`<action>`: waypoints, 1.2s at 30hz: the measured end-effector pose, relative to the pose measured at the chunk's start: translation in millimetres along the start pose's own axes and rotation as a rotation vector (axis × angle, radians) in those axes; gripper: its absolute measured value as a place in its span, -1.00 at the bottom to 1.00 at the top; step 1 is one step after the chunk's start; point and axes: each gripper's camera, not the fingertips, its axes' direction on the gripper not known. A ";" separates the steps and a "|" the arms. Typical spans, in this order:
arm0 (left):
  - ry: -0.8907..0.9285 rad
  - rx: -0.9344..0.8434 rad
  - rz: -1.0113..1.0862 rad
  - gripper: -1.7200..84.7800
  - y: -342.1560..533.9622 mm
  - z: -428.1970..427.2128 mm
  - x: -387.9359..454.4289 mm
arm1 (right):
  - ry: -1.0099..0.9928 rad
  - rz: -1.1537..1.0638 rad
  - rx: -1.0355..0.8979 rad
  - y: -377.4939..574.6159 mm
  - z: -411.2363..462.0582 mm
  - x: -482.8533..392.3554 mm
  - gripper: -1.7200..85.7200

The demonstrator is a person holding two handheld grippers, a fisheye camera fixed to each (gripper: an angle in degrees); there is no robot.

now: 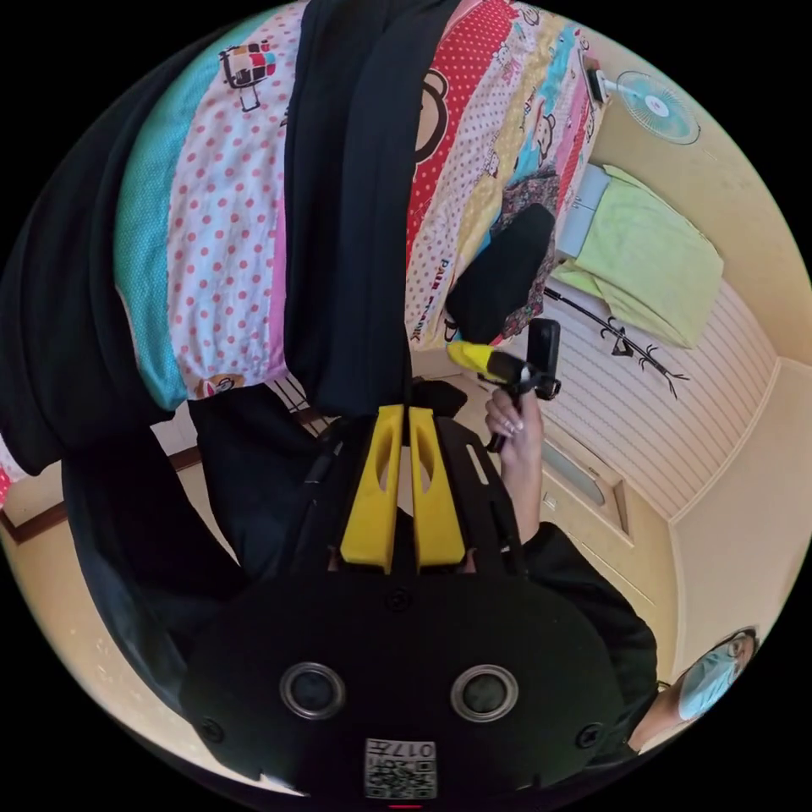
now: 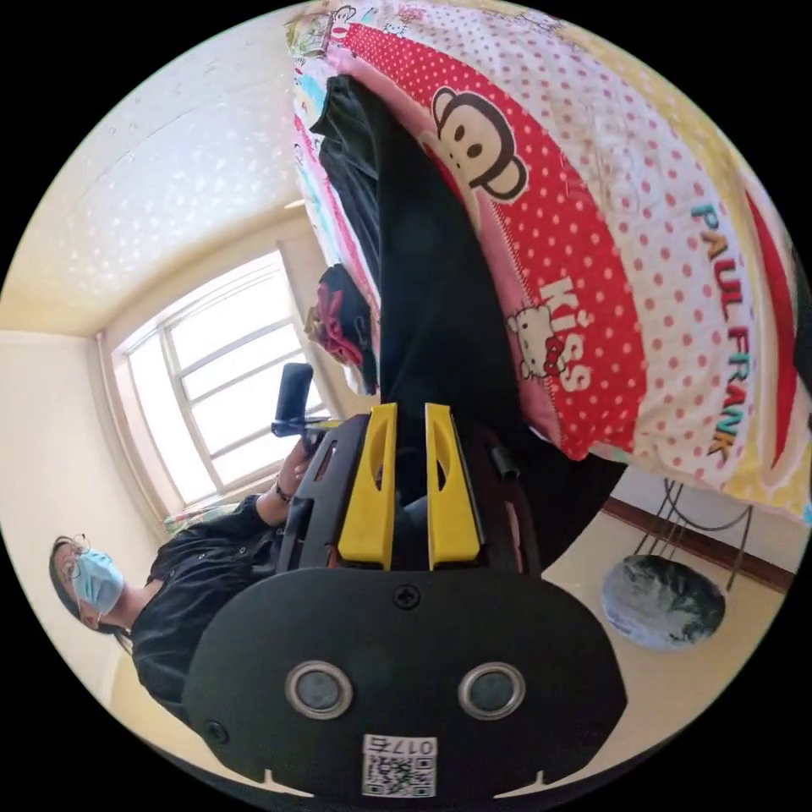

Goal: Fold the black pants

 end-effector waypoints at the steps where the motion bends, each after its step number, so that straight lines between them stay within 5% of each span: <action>1: 0.009 0.014 0.014 -0.98 5.1 -4.9 4.8 | 0.074 -0.007 0.007 -27.7 -5.2 -13.3 -0.73; 14: 0.204 0.161 0.037 -0.98 78.0 -105.5 34.5 | 0.342 -0.106 0.198 -348.8 70.3 -111.3 -0.68; 18: 0.366 0.217 0.016 -0.98 105.3 -148.5 20.6 | 0.458 -0.031 0.313 -387.5 100.4 -87.2 -0.71; 23: 0.633 0.286 -0.040 -0.98 136.5 -187.9 -18.1 | 0.270 -0.048 0.335 -426.4 140.0 -55.8 -0.85; 28: 0.920 0.431 -0.147 -0.98 186.0 -222.4 -77.6 | 0.478 -0.141 0.393 -450.8 184.8 -103.0 -0.88; 36: 0.944 0.623 -0.279 -0.97 256.7 -300.4 -154.0 | 0.397 -0.289 0.189 -505.6 328.9 -139.4 -0.80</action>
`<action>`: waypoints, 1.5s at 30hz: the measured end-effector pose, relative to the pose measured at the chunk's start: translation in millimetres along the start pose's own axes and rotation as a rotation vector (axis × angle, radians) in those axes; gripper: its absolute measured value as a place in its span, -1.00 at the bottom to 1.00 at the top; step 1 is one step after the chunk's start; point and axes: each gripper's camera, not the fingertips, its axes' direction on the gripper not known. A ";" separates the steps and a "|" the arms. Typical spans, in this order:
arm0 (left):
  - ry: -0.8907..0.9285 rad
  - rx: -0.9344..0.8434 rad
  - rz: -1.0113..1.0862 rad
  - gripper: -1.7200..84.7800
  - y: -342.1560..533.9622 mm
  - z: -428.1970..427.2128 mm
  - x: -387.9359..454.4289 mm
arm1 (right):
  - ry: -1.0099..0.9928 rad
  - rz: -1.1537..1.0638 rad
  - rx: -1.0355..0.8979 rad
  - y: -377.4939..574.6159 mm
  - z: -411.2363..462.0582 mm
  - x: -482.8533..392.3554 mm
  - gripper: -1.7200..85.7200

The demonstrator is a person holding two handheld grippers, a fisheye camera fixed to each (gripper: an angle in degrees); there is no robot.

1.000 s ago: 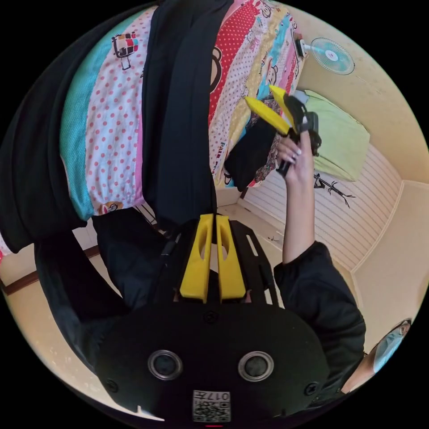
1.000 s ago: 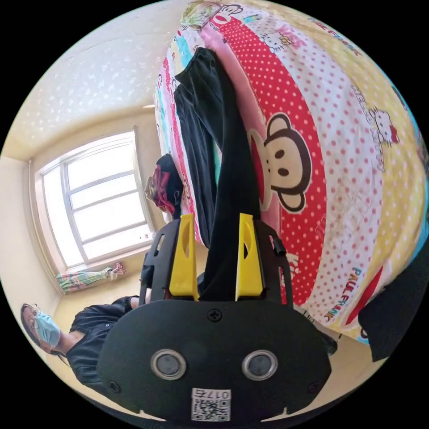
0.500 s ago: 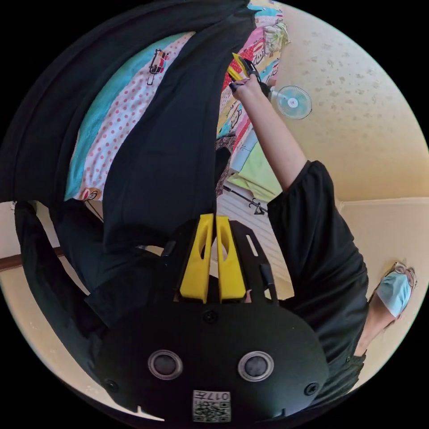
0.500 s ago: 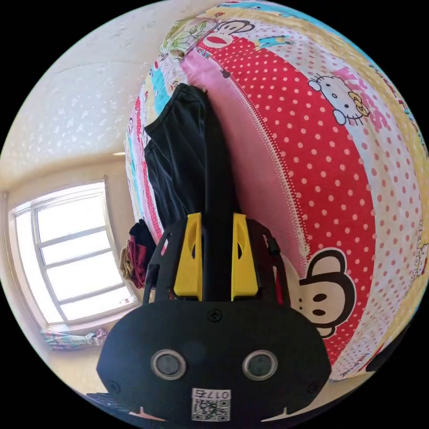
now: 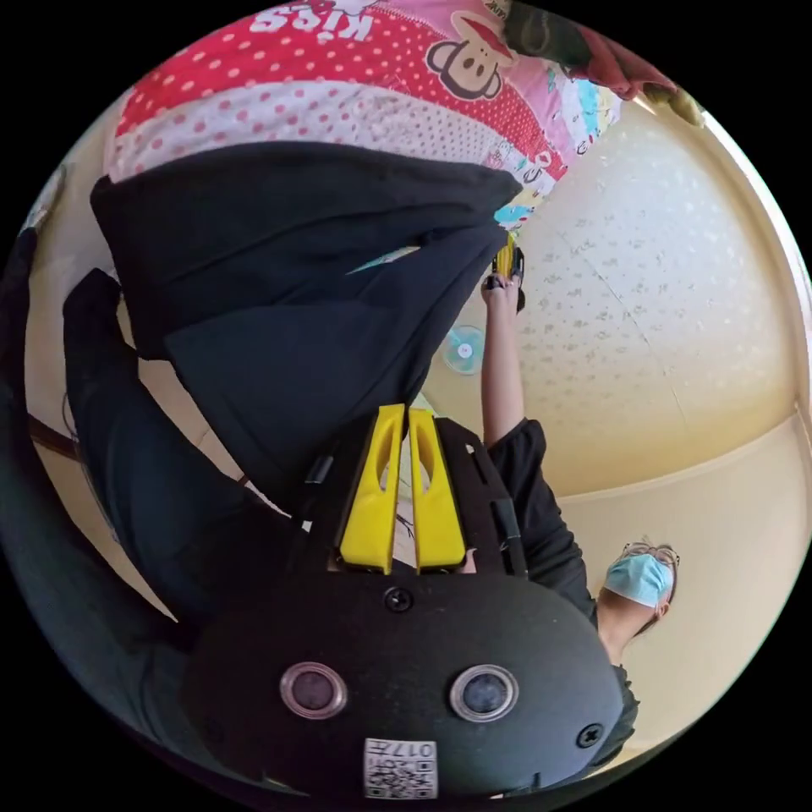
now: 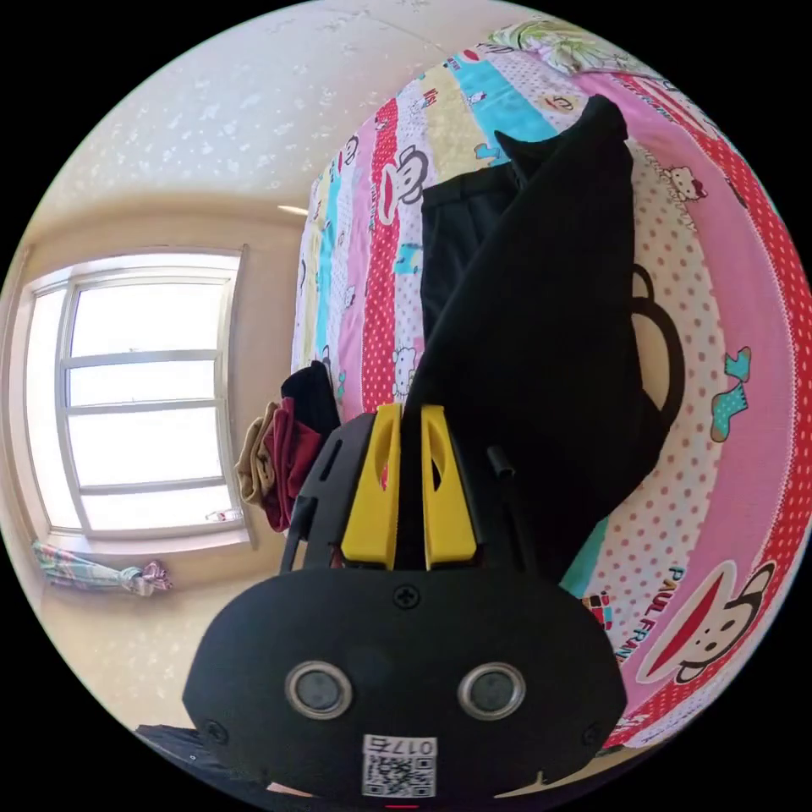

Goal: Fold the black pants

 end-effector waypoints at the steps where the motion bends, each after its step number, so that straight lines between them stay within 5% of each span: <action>1: -0.069 0.008 0.010 -0.97 -5.8 -19.3 4.9 | -0.017 -0.005 -0.052 1.5 21.5 1.2 -0.75; 7: -0.480 0.009 -0.055 -0.97 -37.8 -118.7 13.9 | -0.094 0.001 -0.088 77.5 50.3 47.9 -0.75; 12: -0.524 -0.130 0.028 -0.88 -63.1 -159.6 48.1 | 0.018 0.109 -0.141 189.3 47.8 117.8 -0.74; 19: -0.736 -0.391 0.329 -0.70 -118.2 -103.1 124.5 | 0.112 0.258 -0.224 326.5 93.5 176.6 -0.69; 27: -1.003 -0.673 0.326 -0.81 -134.2 -27.7 101.7 | 0.017 0.407 -0.140 361.5 113.9 203.1 -0.86; 38: -0.752 -0.599 0.249 -0.92 -82.6 -100.4 87.7 | 0.181 0.398 -0.231 362.6 85.8 205.8 -0.85; 45: -0.734 -0.470 0.396 -0.62 -90.7 -128.9 121.8 | 0.154 0.411 -0.160 337.3 66.9 236.2 -0.59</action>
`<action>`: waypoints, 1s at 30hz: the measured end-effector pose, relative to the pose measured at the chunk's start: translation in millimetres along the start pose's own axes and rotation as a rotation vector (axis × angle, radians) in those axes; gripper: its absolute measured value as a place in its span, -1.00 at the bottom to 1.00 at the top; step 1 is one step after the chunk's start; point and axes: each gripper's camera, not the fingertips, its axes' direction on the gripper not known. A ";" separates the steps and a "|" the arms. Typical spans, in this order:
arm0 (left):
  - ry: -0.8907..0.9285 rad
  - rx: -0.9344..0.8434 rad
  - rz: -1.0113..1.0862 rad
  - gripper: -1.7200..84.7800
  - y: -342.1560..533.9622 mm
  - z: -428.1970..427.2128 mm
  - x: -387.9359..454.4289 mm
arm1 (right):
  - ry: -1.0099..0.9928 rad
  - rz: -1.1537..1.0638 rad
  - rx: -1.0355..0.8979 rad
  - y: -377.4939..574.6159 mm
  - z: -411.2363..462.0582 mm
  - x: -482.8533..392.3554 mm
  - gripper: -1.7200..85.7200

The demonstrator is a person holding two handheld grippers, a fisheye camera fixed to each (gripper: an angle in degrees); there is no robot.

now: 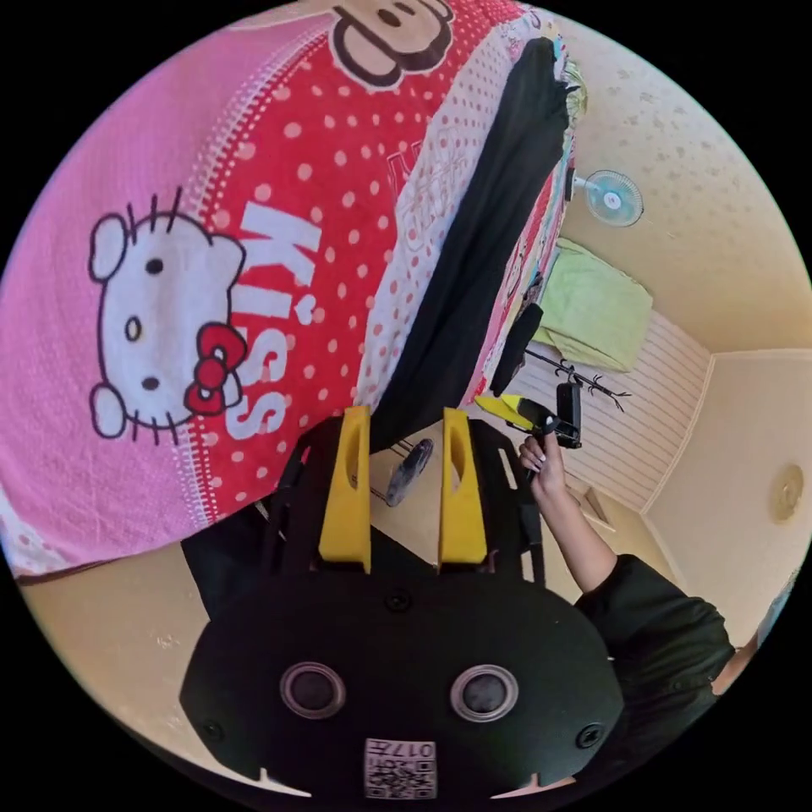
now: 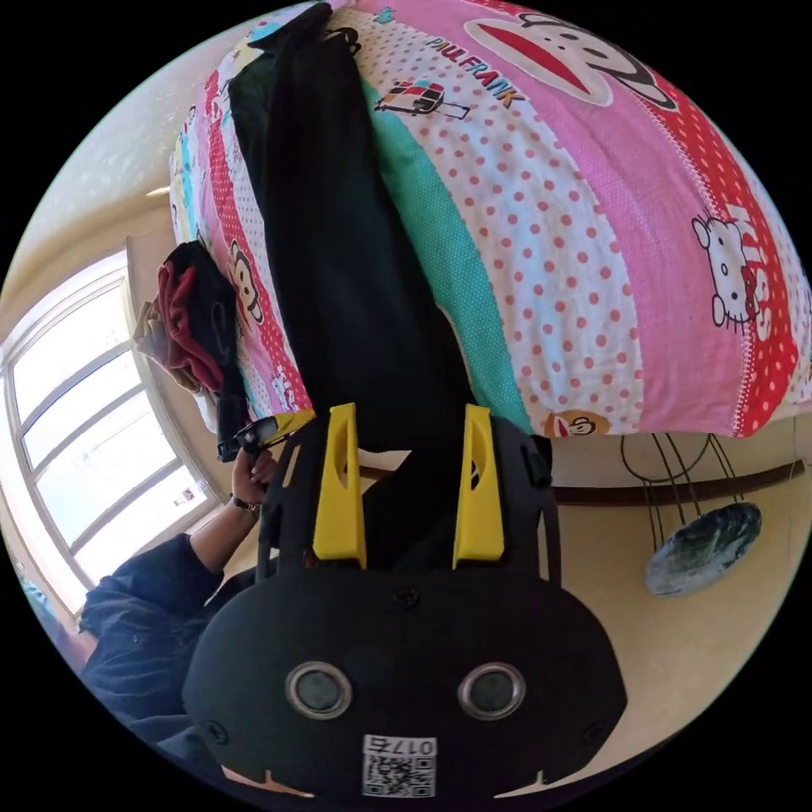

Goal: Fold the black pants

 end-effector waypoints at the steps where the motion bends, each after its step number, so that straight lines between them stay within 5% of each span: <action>1: 0.000 -0.003 0.022 -0.58 -5.8 -3.1 3.9 | -0.008 -0.007 0.007 -7.7 -5.0 1.6 -0.57; 9: -0.148 -0.041 0.067 -0.62 -30.4 19.0 19.1 | 0.000 0.069 -0.065 -62.0 24.2 25.0 -0.52; 13: -0.138 -0.017 0.019 -0.80 -22.7 37.5 15.7 | 0.227 0.137 0.049 -57.2 38.5 6.9 -0.64; 17: 0.080 -0.184 -0.068 -0.84 -17.5 75.0 -0.7 | 0.299 0.041 -0.097 -52.5 38.9 -9.4 -0.84; 24: -0.150 -0.422 0.121 -0.85 45.2 86.2 11.7 | 0.358 -0.150 -0.398 1.3 28.9 -3.9 -0.88; 30: -0.220 -0.527 -0.296 -0.87 106.9 112.8 -85.6 | 0.156 0.056 -0.507 62.2 47.7 41.7 -0.88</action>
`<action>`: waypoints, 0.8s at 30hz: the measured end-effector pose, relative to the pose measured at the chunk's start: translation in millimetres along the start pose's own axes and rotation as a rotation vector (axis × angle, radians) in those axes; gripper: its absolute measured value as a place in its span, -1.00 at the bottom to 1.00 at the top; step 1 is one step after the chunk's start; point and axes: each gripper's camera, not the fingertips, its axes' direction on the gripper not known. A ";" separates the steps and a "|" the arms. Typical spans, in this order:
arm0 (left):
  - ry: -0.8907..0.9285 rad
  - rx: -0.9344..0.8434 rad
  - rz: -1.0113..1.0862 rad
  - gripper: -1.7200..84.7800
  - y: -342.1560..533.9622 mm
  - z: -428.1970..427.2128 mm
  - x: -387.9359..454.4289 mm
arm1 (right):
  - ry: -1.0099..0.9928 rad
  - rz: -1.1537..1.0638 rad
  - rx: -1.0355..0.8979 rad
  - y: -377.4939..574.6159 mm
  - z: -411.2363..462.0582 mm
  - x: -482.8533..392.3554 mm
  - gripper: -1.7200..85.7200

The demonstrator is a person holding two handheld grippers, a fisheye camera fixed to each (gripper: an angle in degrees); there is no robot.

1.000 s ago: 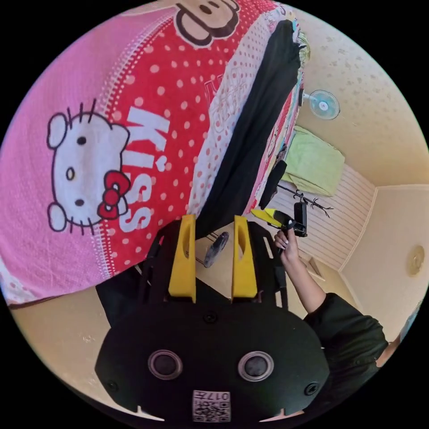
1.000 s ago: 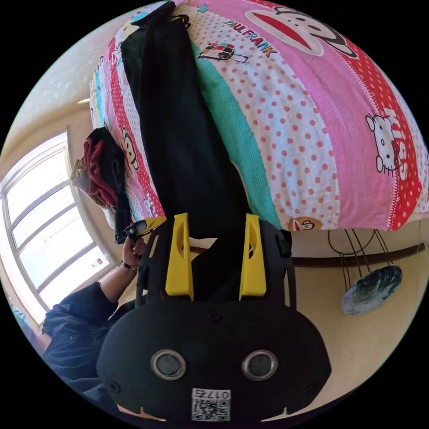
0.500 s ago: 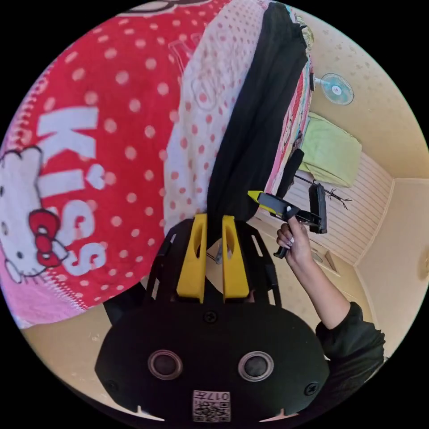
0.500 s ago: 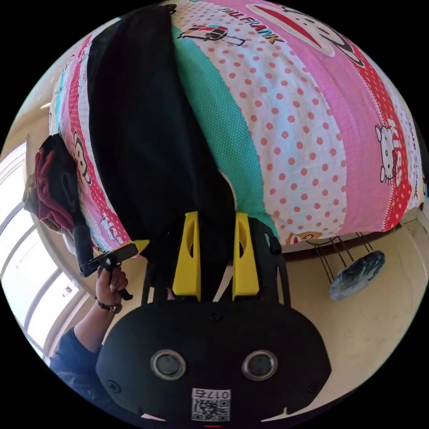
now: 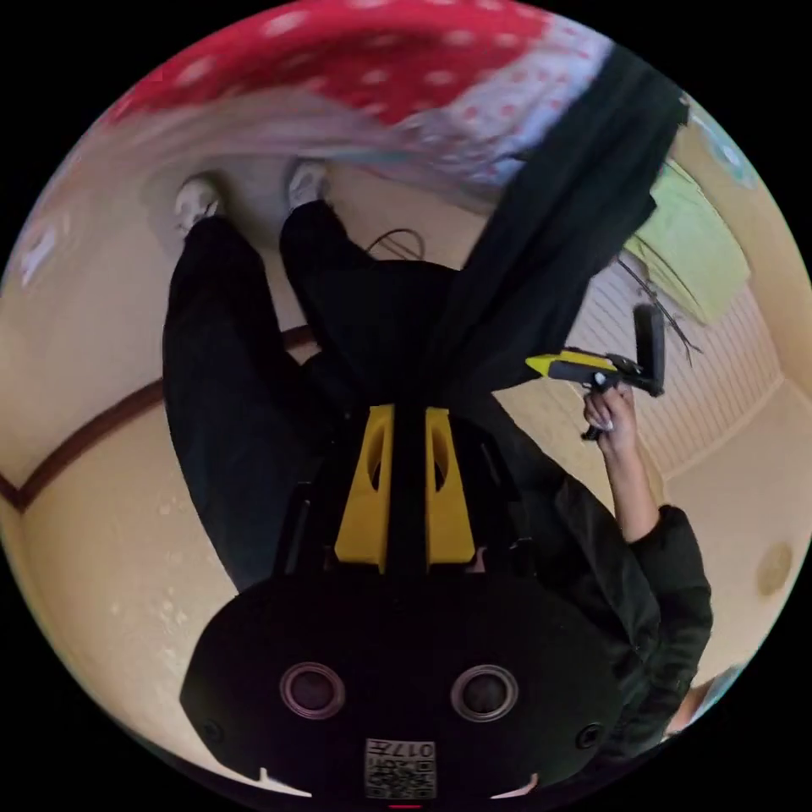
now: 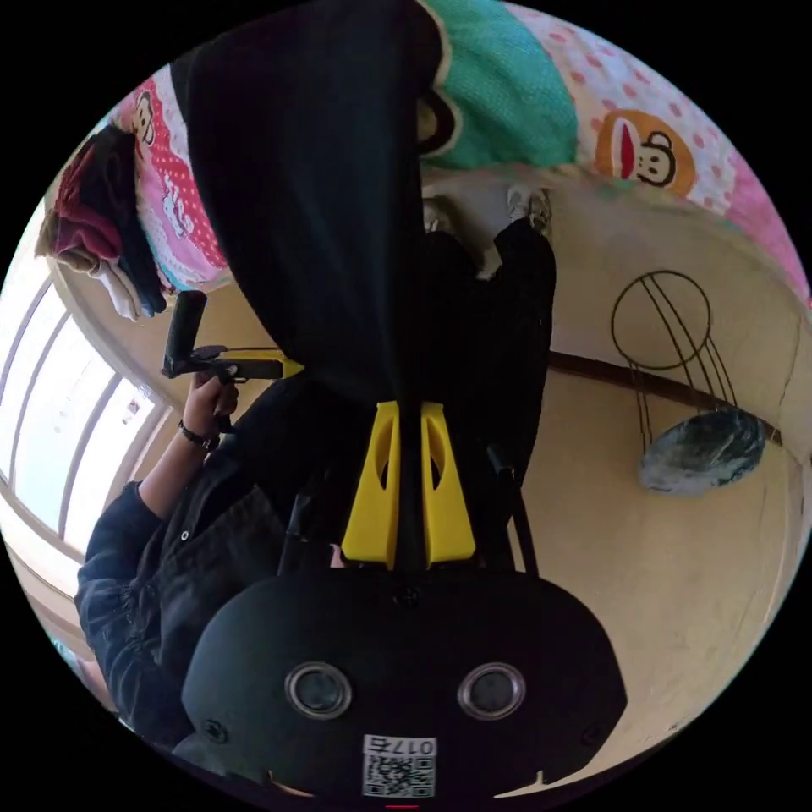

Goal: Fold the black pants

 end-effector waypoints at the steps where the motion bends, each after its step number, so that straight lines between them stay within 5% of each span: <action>1: -0.060 -0.054 -0.099 -0.93 -2.1 11.6 -22.6 | -0.046 0.067 0.008 3.2 6.3 10.0 -0.87; 4: 0.246 0.037 -0.167 -0.94 -2.4 4.6 -58.3 | -0.113 0.148 0.015 2.0 5.5 24.5 -0.86; 6: 0.242 0.116 -0.157 -0.92 -2.0 -13.7 -58.5 | -0.095 0.161 0.005 1.0 -4.6 27.3 -0.84; 15: -0.294 0.596 0.330 -0.75 -14.9 -88.3 136.4 | 0.016 0.074 0.064 -0.6 -86.9 36.1 -0.78; 19: -0.310 0.622 0.519 -0.71 -57.3 -72.6 233.3 | -0.100 0.060 0.119 6.7 -107.3 43.2 -0.79; 24: -0.442 0.570 0.422 -0.66 -136.1 -37.8 270.1 | -0.223 -0.002 0.179 11.6 -132.4 47.0 -0.79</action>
